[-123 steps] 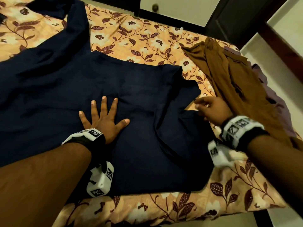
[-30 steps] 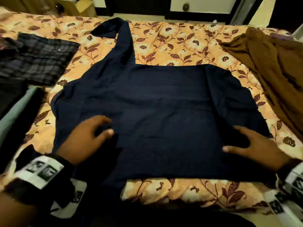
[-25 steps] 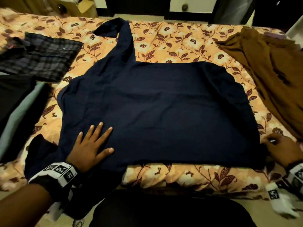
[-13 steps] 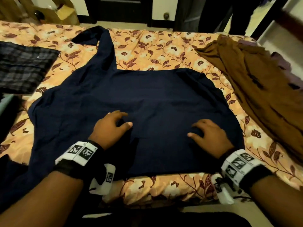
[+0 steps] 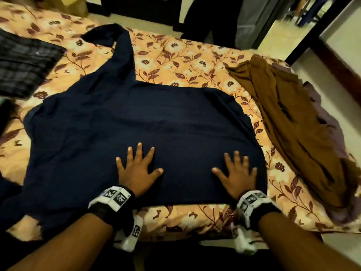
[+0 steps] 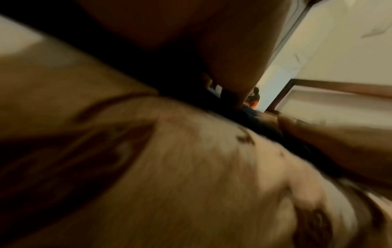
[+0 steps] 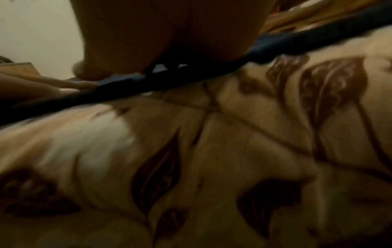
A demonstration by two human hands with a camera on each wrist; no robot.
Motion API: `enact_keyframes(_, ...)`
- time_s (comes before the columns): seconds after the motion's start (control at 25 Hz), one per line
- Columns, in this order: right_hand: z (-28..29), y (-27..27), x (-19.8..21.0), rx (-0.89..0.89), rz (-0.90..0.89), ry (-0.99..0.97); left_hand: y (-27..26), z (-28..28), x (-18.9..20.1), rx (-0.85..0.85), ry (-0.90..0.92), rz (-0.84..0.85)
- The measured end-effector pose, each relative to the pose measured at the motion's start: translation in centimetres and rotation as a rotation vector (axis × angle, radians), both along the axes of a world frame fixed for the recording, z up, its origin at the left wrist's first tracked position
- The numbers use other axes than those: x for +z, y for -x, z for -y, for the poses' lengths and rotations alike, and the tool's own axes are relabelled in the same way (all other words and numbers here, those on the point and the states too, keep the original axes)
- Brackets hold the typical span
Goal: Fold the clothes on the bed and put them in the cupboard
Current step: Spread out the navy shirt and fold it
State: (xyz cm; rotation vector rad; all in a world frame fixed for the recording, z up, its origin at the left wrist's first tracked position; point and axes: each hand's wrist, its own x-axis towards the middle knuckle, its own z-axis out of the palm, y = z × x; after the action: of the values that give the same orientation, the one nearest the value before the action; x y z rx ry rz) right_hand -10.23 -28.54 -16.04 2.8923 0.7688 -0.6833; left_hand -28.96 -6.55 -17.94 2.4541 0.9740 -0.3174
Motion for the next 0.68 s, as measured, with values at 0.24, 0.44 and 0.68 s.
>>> enact_keyframes(0.24,5.4,8.4,-0.9,-0.180,-0.022,-0.076,6.8,1.8,0.8,0.162,-0.062,-0.063)
enact_keyframes(0.44,4.9,6.9,2.4,-0.256,0.078,-0.019,7.9,2.2,2.6,0.290,-0.115,-0.098)
enact_keyframes(0.68,-12.6,11.3,0.9,0.493,-0.086,-0.320,3.1,-3.0,2.5,0.115,0.039,-0.079)
